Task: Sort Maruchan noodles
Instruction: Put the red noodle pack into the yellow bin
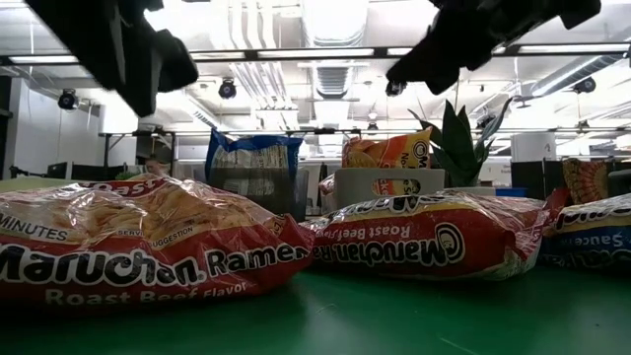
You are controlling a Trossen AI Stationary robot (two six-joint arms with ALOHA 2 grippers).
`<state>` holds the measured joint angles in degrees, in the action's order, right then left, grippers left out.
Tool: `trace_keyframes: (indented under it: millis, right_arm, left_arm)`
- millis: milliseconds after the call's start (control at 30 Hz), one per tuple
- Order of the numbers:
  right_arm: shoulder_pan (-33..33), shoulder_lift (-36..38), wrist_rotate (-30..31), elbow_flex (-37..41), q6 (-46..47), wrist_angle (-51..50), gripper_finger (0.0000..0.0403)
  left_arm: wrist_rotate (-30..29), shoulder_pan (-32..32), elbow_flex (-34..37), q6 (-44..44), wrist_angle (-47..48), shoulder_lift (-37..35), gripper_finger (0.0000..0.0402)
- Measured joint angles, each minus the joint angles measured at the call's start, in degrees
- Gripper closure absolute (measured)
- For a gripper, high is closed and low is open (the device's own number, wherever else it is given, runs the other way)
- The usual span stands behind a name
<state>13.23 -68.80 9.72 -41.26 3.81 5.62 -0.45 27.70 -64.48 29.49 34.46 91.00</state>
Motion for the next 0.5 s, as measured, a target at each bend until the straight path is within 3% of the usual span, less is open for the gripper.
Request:
trace_keyframes:
  millis: [333, 500]
  right_arm:
    - [-0.1, 9.0, 1.0, 0.6, -13.2, -0.9, 0.0394]
    - [-0.1, 14.6, 0.9, 2.1, -15.3, -0.9, 0.0394]
  left_arm:
    - [-0.1, 0.3, -8.3, 5.3, 0.6, 8.8, 0.0274]
    - [-2.1, 0.2, -13.7, 8.2, 7.8, 11.5, 0.0263]
